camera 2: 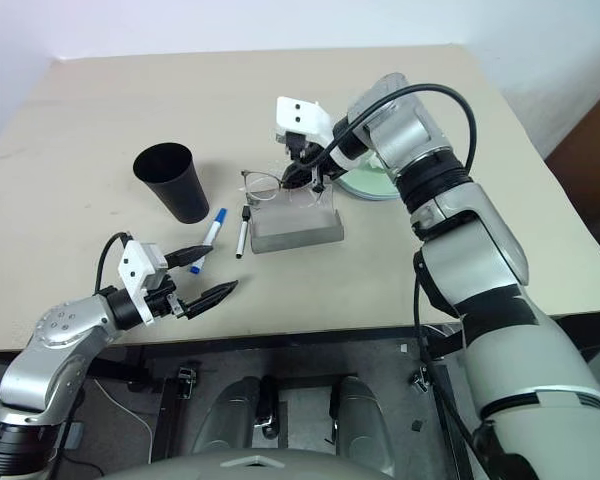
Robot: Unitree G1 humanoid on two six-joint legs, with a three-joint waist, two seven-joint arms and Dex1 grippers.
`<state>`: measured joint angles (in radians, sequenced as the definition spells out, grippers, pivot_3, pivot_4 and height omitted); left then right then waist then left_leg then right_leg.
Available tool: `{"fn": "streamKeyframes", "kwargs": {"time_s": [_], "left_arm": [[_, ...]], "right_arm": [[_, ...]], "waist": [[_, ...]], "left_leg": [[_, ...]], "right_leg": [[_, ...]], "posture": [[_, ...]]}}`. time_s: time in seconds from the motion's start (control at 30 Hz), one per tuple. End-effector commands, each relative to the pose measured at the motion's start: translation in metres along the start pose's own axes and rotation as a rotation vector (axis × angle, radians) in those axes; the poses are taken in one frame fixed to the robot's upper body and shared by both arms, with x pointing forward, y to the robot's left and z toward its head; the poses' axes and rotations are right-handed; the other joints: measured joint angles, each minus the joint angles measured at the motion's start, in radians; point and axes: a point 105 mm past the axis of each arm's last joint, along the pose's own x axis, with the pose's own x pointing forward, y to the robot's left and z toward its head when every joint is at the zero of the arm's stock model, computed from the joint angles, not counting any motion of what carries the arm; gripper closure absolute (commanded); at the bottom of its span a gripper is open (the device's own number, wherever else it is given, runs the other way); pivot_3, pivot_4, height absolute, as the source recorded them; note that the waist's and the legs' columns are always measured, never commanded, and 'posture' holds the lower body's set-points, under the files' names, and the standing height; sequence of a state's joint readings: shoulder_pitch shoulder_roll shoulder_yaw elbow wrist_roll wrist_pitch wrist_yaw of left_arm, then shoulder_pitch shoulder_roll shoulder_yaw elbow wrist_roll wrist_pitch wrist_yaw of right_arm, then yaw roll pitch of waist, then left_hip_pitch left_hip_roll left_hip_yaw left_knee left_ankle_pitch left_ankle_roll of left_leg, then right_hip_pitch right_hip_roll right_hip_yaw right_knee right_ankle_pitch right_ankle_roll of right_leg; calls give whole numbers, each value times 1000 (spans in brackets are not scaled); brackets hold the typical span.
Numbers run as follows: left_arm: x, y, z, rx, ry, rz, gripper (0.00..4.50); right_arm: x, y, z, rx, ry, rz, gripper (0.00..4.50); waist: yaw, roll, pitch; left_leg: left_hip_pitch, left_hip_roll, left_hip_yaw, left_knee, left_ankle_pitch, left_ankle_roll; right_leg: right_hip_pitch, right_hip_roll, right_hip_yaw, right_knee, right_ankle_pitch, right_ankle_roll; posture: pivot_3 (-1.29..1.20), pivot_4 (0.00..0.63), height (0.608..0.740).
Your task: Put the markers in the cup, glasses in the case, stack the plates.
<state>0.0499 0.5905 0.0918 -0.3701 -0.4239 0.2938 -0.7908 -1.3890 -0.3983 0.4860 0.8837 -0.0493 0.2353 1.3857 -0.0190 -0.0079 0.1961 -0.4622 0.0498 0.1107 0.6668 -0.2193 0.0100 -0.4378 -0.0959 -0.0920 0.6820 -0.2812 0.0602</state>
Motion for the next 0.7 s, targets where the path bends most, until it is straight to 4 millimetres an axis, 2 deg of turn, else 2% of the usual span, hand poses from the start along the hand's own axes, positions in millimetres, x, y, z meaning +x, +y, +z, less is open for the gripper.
{"fn": "streamKeyframes", "kwargs": {"time_s": [0.03, 0.57, 0.7], "left_arm": [[-4, -1, 14, 56, -34, 8, 98], [-2, -2, 11, 53, -23, 16, 98], [-1, -4, 12, 49, -28, 10, 98]], "right_arm": [[-2, -3, 2, -51, 22, -4, 4474], [39, 31, -32, 30, 112, 207, 4474], [47, 39, -48, 49, 153, 234, 4474]], "waist": [[-1, 0, 0], [-2, 0, 0], [-2, 0, -1]], "left_leg": [[0, 0, 0, 0, 0, 0], [1, 1, 0, 0, 1, -1], [2, 1, -1, 0, 1, -2]], "right_leg": [[0, 0, 0, 0, 0, 0], [1, 0, 0, 1, 0, 0], [1, 1, 0, 2, 0, 0]], "posture": [[0, 150, 701], [0, 150, 701], [0, 150, 701]]}}
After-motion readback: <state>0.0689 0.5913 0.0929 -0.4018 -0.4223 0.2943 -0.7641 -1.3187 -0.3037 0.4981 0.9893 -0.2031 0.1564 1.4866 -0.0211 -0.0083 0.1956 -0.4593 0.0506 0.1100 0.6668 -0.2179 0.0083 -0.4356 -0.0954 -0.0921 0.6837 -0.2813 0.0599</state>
